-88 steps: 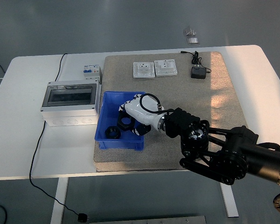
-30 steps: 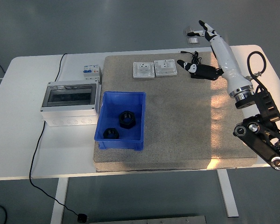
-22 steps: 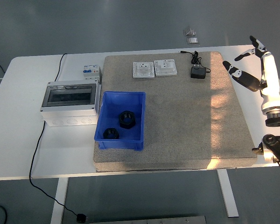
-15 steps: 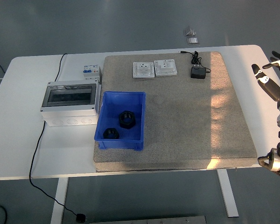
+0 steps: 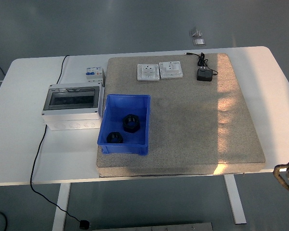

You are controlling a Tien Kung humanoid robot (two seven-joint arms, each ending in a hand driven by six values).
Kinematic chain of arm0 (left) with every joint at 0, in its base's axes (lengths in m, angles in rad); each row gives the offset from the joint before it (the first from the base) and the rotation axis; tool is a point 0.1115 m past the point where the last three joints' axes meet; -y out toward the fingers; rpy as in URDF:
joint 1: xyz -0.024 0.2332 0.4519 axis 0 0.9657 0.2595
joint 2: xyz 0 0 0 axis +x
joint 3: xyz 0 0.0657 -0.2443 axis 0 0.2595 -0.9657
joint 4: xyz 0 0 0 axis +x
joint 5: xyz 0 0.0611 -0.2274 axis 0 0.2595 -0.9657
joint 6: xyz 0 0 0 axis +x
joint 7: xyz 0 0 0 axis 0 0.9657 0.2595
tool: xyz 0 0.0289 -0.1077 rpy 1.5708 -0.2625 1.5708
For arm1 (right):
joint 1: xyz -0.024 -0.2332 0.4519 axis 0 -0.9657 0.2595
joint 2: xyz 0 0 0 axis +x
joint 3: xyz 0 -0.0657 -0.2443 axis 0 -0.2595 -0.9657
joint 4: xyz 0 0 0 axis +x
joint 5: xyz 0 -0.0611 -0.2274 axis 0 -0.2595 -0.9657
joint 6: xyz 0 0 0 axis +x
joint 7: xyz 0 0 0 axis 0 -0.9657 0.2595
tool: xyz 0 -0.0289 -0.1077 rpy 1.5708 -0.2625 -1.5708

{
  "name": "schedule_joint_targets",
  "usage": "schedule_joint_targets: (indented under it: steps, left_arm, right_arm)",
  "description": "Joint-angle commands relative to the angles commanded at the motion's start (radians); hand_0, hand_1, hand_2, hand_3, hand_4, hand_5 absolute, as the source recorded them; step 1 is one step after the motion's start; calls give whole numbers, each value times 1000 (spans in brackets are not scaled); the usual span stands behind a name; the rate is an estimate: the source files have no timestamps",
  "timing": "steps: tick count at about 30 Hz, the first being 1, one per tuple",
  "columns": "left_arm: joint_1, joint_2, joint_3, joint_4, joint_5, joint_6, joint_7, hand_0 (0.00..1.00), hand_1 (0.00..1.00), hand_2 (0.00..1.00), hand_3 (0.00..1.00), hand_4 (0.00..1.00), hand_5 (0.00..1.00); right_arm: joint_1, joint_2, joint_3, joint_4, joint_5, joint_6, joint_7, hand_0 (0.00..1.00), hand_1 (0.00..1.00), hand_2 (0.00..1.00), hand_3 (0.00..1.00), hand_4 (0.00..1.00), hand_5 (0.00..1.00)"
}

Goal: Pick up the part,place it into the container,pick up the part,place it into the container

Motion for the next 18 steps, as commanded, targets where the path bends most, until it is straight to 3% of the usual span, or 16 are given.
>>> schedule_joint_targets:
  steps: [18]
  left_arm:
    - [-1,0,-14,0,16,2,-2,720,688,636,755,842,998]
  right_arm:
    - [-1,10,1,-5,45,-9,21,700,463,411,304,827,294]
